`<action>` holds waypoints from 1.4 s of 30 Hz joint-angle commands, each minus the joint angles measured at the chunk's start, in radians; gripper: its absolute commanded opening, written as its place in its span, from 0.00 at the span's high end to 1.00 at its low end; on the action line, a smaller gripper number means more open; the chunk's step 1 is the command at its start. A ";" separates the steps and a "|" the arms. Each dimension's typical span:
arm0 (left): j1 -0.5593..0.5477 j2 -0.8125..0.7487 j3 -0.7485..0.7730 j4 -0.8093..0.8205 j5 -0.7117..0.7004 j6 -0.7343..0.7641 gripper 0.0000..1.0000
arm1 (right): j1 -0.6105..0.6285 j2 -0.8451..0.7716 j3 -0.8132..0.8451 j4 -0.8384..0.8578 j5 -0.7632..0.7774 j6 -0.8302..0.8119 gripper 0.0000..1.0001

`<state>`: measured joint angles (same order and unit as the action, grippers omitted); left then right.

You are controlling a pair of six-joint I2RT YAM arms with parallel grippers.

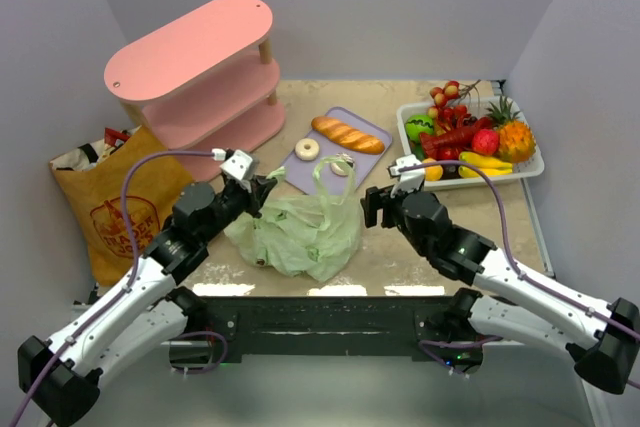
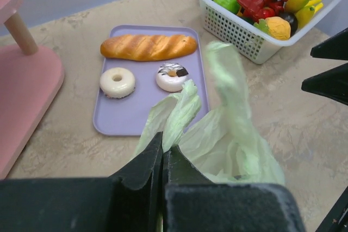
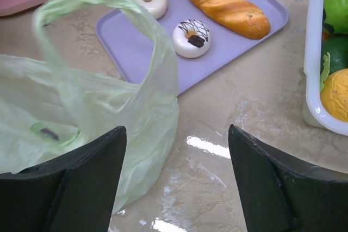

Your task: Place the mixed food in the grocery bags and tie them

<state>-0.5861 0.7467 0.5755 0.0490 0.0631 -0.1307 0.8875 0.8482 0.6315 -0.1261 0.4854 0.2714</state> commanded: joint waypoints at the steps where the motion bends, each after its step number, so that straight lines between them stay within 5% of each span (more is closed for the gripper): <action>1: -0.004 -0.070 0.015 0.023 -0.029 0.022 1.00 | -0.002 -0.121 0.086 -0.021 -0.127 -0.034 0.17; 5: -0.006 -0.107 0.003 0.037 0.009 0.049 1.00 | -0.002 -0.149 0.167 -0.009 -0.238 -0.047 0.08; 13: -0.006 -0.190 -0.002 0.025 -0.049 0.112 1.00 | -0.060 0.399 0.627 -0.244 -0.200 -0.020 0.11; 19: -0.006 -0.268 -0.014 0.031 -0.029 0.186 1.00 | -0.249 0.701 0.746 -0.165 -0.364 0.008 0.12; 26: -0.004 -0.273 -0.016 0.028 -0.008 0.203 1.00 | -0.277 1.099 0.951 -0.253 -0.275 -0.020 0.14; 42: -0.006 -0.262 -0.017 0.023 0.007 0.213 1.00 | -0.305 1.272 0.964 -0.228 -0.196 -0.017 0.18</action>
<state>-0.5896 0.4843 0.5625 0.0380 0.0574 0.0528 0.5884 2.0903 1.5726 -0.3702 0.2550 0.2607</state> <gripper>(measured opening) 0.018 0.853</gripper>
